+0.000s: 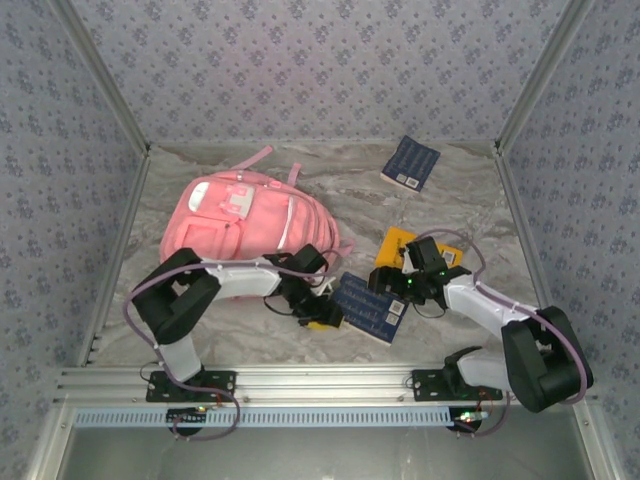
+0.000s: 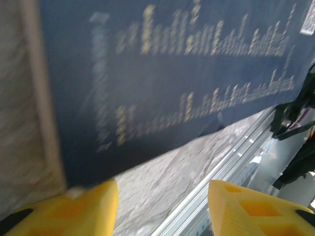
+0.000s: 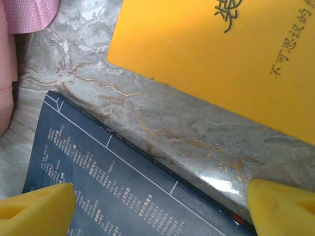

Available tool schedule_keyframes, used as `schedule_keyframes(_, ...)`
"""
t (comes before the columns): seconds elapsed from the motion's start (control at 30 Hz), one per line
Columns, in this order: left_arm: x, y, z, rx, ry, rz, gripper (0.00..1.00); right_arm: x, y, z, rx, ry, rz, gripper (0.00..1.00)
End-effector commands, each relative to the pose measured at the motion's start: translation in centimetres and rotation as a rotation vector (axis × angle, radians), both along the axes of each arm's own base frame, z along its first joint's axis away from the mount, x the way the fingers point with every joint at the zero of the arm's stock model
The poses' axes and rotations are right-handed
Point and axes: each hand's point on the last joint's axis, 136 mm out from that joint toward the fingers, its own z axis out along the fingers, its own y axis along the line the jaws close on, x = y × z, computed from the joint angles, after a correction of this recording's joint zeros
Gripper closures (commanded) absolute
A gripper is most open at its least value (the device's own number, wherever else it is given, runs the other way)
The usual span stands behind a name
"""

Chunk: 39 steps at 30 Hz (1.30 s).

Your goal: Pack books, pencil case, and school supplies into a backpack

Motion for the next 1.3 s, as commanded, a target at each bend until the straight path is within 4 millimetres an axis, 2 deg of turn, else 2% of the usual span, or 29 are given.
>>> schedule_keyframes(0.0,2.1,-1.0,0.2,-0.003,-0.060,0.010,0.49,-4.5,2.0,-1.4,0.096,0.162,0.079,0.09)
schedule_keyframes(0.1,4.2,-1.3,0.6,0.000,-0.086,0.055,0.49,-5.1,1.8,-1.4,0.097,0.163,0.080,0.09)
schedule_keyframes(0.33,7.2,-3.0,0.5,-0.007,-0.094,0.096,0.48,-7.1,2.5,-1.1,0.166,0.190,0.086,0.09)
schedule_keyframes(0.47,8.7,-3.7,0.8,-0.034,-0.093,0.125,0.48,-7.3,2.7,-1.1,0.201,0.190,0.060,0.09)
schedule_keyframes(0.63,8.1,-4.4,0.2,-0.103,-0.007,0.162,0.48,-6.2,3.0,-0.5,0.302,0.144,-0.036,0.09)
schedule_keyframes(0.83,8.4,-5.3,2.4,-0.190,0.023,0.183,0.48,-5.1,4.6,1.3,0.441,0.102,-0.026,0.11)
schedule_keyframes(0.97,8.3,-5.2,2.4,-0.190,0.027,0.184,0.47,-5.1,5.1,2.4,0.484,0.080,-0.003,0.15)
schedule_keyframes(1.13,8.2,-4.9,1.5,-0.170,0.040,0.193,0.48,-5.3,5.1,3.3,0.506,0.050,0.010,0.25)
schedule_keyframes(1.27,8.3,-4.8,1.8,-0.174,0.034,0.203,0.48,-5.2,4.6,3.0,0.486,0.050,-0.007,0.40)
